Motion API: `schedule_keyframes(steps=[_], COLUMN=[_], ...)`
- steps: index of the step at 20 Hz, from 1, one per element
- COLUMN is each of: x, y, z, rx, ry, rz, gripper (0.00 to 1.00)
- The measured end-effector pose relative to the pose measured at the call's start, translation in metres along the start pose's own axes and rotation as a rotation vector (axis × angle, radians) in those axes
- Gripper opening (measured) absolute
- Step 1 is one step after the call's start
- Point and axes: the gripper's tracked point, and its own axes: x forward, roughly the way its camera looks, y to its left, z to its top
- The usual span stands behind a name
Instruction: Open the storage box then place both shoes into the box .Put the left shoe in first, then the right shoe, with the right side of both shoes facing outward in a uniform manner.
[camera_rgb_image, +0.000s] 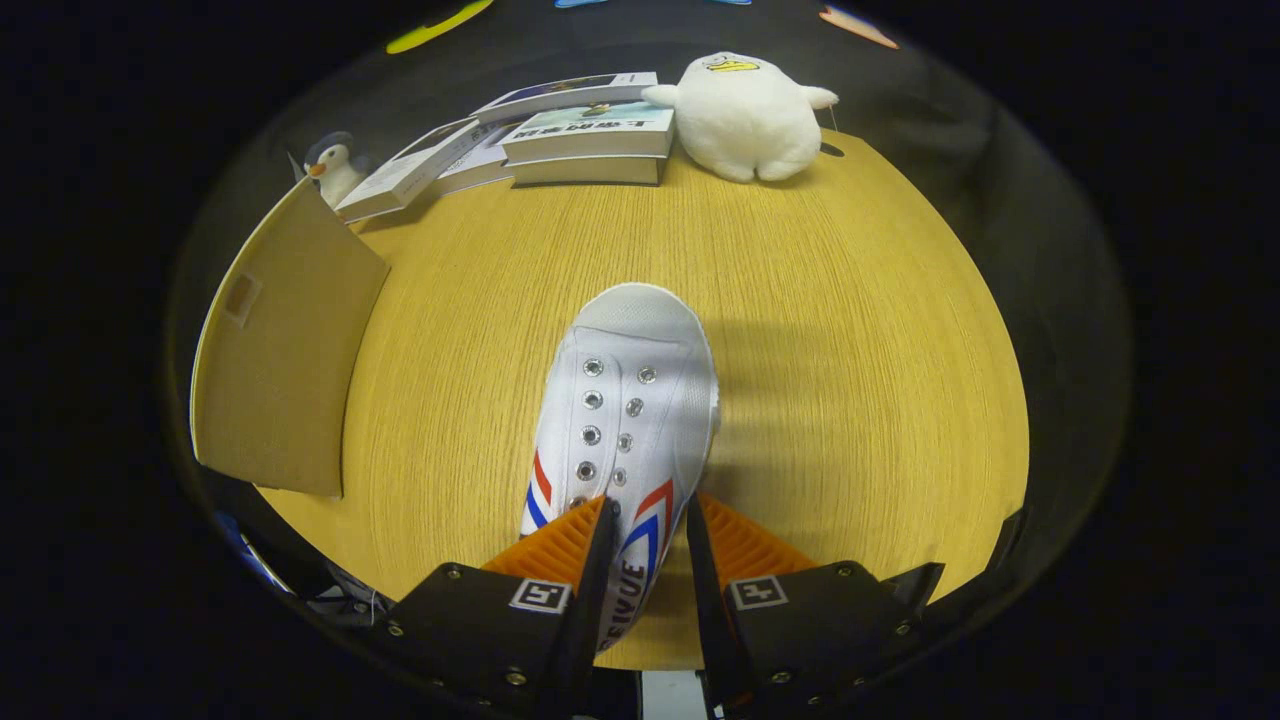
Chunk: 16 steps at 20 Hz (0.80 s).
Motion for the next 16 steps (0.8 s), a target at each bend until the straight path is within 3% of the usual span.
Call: schedule_keyframes(steps=[2,4,5,6,16], x=[-0.002,-0.002,-0.002,-0.002,-0.038], y=[-0.008,-0.008,-0.01,-0.01,0.015], z=[0.001,-0.002,0.001,0.004,0.02], rx=[-0.007,0.037,0.071,0.098,0.249], ry=[-0.023,-0.018,-0.036,-0.043,-0.089], rz=[-0.028,-0.009,-0.024,-0.019,0.106], gripper=[0.44,0.18,0.18,0.01,0.01])
